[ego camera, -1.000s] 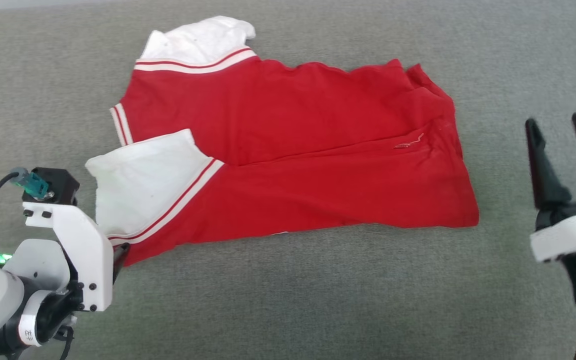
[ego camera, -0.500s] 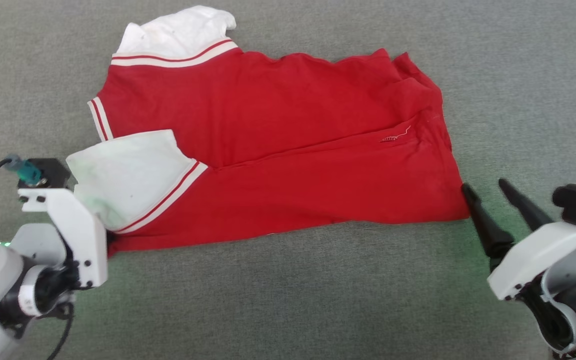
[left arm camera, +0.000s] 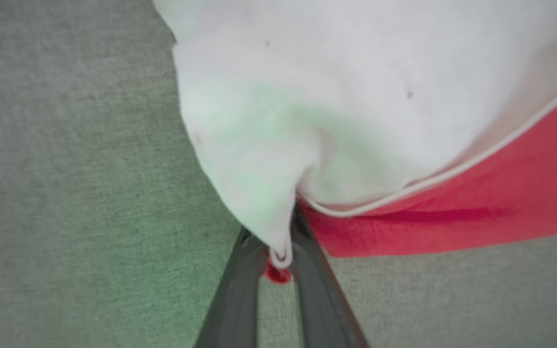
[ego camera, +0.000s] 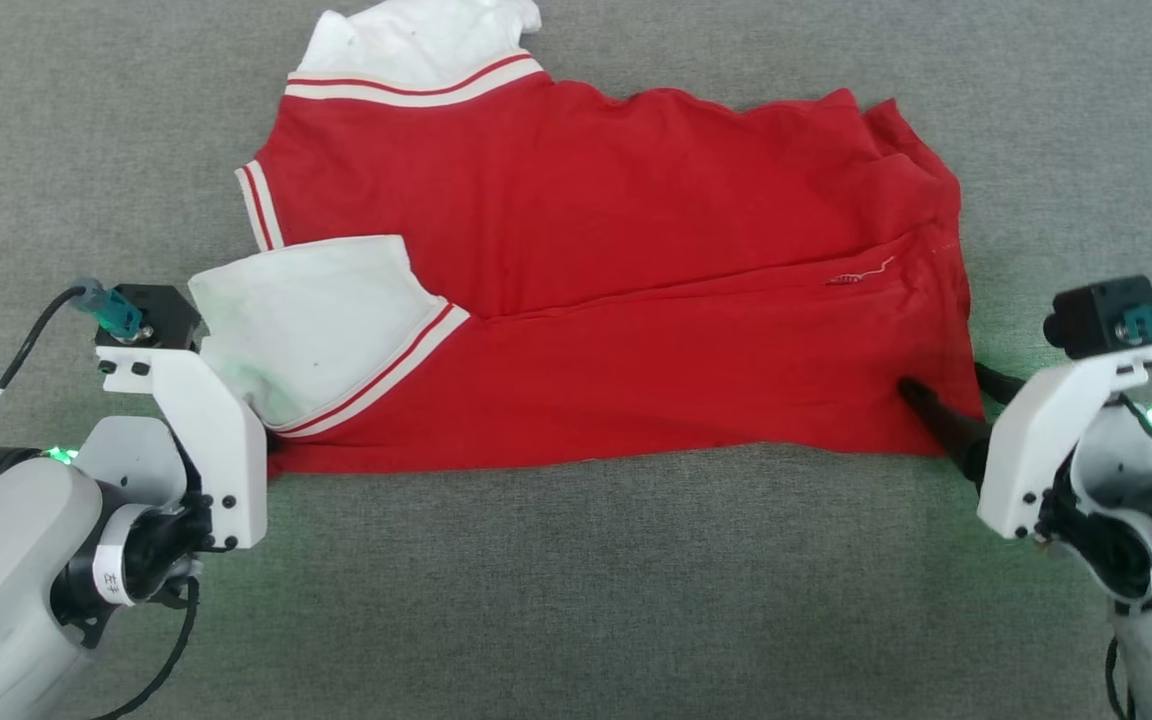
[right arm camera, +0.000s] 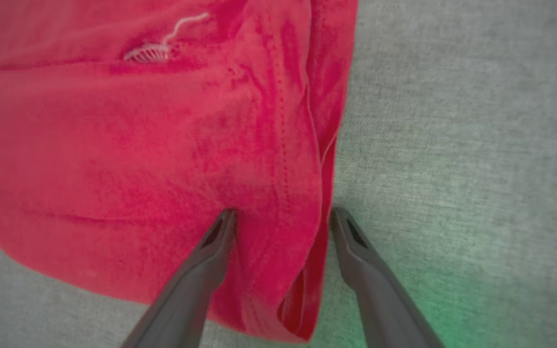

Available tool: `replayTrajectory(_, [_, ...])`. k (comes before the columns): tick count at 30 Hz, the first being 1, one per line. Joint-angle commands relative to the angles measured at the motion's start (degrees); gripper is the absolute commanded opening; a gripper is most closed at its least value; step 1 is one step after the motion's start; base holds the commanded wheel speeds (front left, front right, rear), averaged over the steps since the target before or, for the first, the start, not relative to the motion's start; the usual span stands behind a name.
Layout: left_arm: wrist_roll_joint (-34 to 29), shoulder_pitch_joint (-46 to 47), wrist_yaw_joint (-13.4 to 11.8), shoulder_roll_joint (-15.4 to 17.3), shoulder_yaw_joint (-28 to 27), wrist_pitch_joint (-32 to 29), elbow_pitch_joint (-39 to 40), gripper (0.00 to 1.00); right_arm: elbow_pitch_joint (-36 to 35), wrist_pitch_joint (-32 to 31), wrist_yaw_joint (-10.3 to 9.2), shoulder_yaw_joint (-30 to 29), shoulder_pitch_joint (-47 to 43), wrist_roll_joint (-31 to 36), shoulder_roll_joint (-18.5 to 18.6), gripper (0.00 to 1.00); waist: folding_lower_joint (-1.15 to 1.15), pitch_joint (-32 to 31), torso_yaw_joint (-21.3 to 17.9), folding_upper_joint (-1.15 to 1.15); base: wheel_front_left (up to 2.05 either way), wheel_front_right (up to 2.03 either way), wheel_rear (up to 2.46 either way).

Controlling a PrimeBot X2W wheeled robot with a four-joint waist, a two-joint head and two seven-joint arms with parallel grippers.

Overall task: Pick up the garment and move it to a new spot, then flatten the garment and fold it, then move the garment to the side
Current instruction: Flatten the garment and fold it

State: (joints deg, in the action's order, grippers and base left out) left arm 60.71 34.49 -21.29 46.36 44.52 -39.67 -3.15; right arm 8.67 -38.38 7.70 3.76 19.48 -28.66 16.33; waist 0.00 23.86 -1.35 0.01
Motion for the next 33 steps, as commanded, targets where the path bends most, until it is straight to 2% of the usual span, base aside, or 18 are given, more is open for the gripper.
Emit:
replayTrajectory(1, [0.06,-1.01,0.39,-2.17,1.63,0.06,-1.05,0.0,3.85,-3.02,-0.38,1.45,-1.66,0.67,-0.89,1.0,0.0,0.13,0.26,-0.01,0.0,0.0,0.0])
replayTrajectory(2, [0.02,-0.86,0.58,-2.43,1.72,0.16,-1.16,0.0,4.92,-5.33,-0.38,2.03,-1.6,0.41,-0.95,0.99,0.0,0.17,0.45,-0.01,0.0,0.0,0.0])
replayTrajectory(3, [-0.11,-0.78,0.76,-2.6,1.81,0.26,-1.28,0.0,5.47,-7.46,-0.35,2.97,-1.67,0.06,-0.81,0.17,0.0,0.18,0.63,-0.01,0.0,0.0,0.0])
replayTrajectory(4, [0.05,-0.71,0.86,-2.85,1.76,0.36,-1.48,0.0,5.56,-9.01,-0.35,3.41,-1.74,-0.1,-0.67,0.0,0.0,0.18,0.76,-0.01,0.0,0.0,0.0])
replayTrajectory(12, [0.72,-0.85,0.66,-1.65,0.74,0.4,-0.96,0.0,-0.29,-16.01,-0.23,0.01,-2.47,-0.82,0.15,0.0,0.0,-0.23,0.92,-0.01,0.0,0.0,0.0])
replayTrajectory(18, [1.55,-1.49,-1.47,1.33,-0.29,-1.47,2.99,0.0,-5.78,-20.44,-0.23,-3.33,-2.36,-1.56,1.36,0.0,0.0,-0.88,0.78,-0.01,0.0,0.0,0.0])
replayTrajectory(22, [2.05,-2.69,-4.47,4.12,-0.94,-3.16,7.29,0.0,-9.57,-23.86,-0.24,-5.08,-3.62,-2.69,1.3,0.0,0.0,-1.58,0.95,-0.01,0.0,0.0,0.0])
replayTrajectory(28, [1.76,-6.25,-10.96,9.44,-1.26,-5.91,16.27,0.0,-16.13,-29.63,-0.23,-7.22,-7.28,-5.51,2.61,0.0,0.0,-2.34,1.39,-0.01,0.0,0.0,0.0])
replayTrajectory(33, [2.18,-9.89,-15.46,12.03,-0.65,-7.19,22.76,0.0,-20.16,-33.83,-0.24,-9.56,-11.58,-6.93,3.09,0.0,0.0,-2.57,1.7,-0.01,0.0,0.0,0.0])
